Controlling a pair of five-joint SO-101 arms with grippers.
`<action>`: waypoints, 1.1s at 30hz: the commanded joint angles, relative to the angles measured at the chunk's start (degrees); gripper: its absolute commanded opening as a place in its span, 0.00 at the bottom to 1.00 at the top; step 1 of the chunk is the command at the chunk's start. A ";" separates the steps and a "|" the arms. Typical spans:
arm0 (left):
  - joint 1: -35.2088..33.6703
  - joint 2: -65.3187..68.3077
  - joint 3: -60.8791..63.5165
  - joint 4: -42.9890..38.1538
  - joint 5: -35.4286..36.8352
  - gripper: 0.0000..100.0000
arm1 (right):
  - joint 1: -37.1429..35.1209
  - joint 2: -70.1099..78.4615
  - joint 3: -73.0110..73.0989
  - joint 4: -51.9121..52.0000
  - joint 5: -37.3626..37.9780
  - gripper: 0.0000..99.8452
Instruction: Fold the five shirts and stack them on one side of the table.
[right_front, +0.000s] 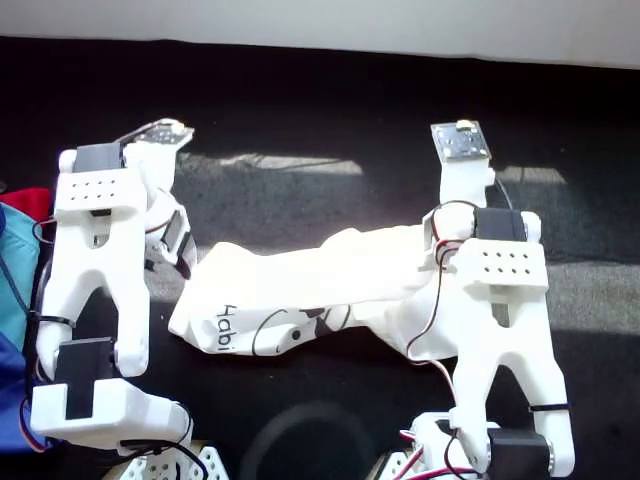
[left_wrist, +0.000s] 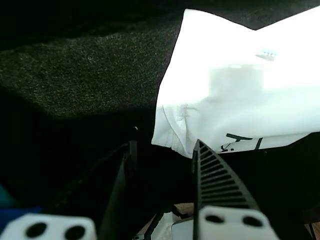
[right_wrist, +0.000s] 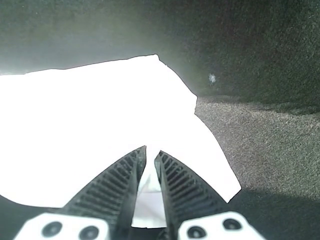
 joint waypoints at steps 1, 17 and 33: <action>1.45 3.91 -5.58 -3.69 4.66 0.19 | -0.22 -2.33 -0.04 -0.84 0.18 0.01; 10.68 32.84 -26.51 -0.88 17.32 0.19 | -0.22 -2.33 0.13 -0.75 0.18 0.01; 10.86 47.96 -39.34 -0.53 19.08 0.18 | -0.22 -2.33 2.86 -1.19 0.18 0.01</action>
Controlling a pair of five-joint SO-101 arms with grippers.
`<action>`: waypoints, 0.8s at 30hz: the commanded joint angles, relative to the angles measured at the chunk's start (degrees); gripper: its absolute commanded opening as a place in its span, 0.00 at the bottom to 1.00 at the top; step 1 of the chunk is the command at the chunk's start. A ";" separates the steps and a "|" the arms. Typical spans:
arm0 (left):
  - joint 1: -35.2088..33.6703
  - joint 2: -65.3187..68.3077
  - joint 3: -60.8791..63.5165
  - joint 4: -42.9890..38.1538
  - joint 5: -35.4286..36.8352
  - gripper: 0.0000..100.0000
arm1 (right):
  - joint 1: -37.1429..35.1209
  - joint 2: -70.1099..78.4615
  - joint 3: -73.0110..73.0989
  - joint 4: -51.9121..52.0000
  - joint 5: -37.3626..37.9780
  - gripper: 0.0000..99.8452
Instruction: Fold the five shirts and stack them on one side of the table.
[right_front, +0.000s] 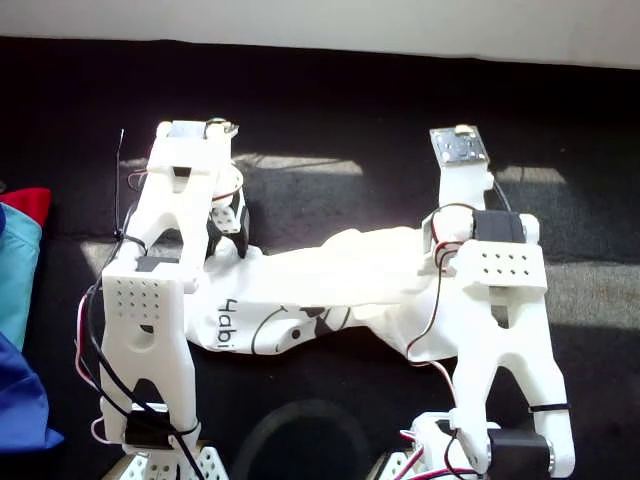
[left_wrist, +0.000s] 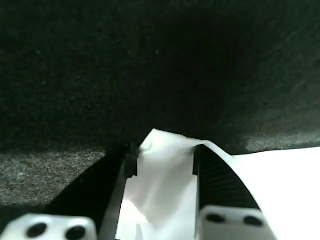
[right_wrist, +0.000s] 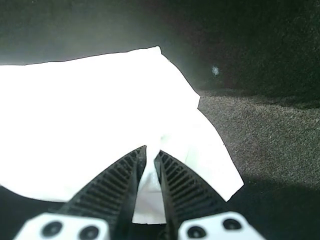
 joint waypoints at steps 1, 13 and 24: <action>0.75 0.40 -1.89 0.09 0.35 0.15 | -0.22 -2.24 0.75 -1.01 0.18 0.01; 0.40 -1.54 -6.55 7.30 0.09 0.01 | 0.57 -2.42 2.86 -7.78 0.18 0.01; -1.45 -26.86 -14.55 11.34 0.09 0.01 | 1.71 -2.15 -19.12 -16.66 0.44 0.01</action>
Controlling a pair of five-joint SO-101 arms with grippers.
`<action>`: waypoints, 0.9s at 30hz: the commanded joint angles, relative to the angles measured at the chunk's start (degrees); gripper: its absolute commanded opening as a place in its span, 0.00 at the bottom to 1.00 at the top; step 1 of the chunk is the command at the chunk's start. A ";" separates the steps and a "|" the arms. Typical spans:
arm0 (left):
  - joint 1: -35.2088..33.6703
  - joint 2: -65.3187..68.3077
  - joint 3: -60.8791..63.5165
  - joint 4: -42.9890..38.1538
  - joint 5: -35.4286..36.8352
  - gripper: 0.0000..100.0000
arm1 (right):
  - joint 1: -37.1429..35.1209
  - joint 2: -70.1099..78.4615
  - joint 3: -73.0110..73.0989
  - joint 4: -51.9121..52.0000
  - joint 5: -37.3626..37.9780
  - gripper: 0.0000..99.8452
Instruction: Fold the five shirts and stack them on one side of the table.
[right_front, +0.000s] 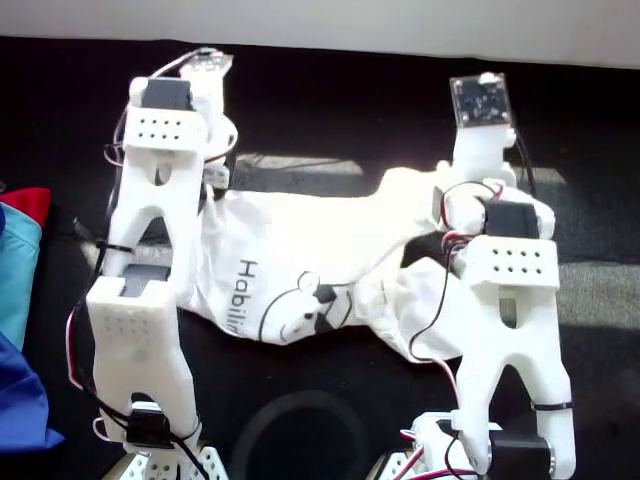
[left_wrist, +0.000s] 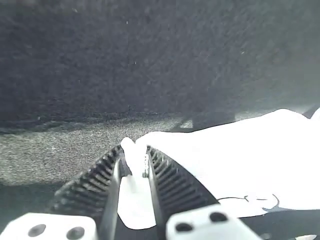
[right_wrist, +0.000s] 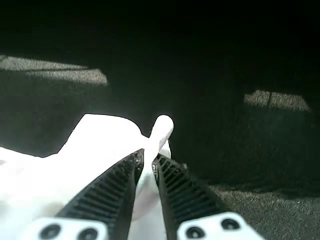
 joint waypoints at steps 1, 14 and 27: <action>-2.24 -12.97 -2.24 0.62 0.09 0.01 | 1.01 -1.80 -10.95 -1.63 0.44 0.01; -4.44 -45.67 -2.24 0.44 0.00 0.01 | 1.01 -2.51 -37.67 3.82 0.53 0.01; -6.02 -55.96 -2.33 -1.23 -1.49 0.01 | 1.01 -2.42 -68.88 15.96 10.29 0.01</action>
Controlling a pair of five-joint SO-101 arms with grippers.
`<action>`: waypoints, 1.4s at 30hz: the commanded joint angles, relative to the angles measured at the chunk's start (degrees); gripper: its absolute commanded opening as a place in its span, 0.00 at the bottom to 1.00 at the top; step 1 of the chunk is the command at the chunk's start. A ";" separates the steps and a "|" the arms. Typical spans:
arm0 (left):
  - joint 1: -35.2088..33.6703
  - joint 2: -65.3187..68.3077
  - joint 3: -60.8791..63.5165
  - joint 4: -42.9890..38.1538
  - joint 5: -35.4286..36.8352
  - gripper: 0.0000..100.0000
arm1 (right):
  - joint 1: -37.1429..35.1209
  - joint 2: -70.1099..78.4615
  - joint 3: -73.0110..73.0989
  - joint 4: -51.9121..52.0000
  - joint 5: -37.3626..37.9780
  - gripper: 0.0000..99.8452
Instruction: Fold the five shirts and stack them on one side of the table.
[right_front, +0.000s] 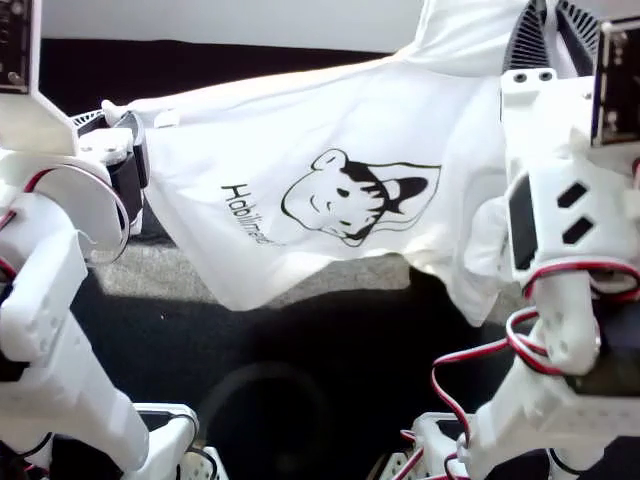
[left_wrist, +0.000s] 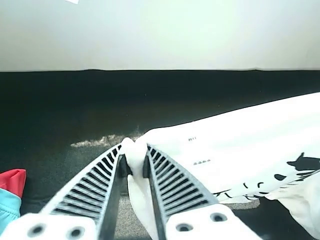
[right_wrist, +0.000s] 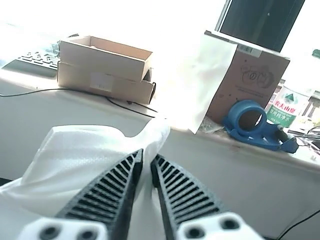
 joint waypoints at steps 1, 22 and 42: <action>-3.38 -1.80 -1.27 -2.37 -1.23 0.01 | 0.92 -1.10 -5.23 2.07 2.11 0.01; -5.32 -8.04 -1.27 -4.48 -1.23 0.01 | 0.66 -7.60 -5.23 2.77 -2.55 0.01; -5.23 -11.30 -0.92 -4.57 -1.23 0.01 | 0.66 -9.36 -4.97 5.14 -2.55 0.01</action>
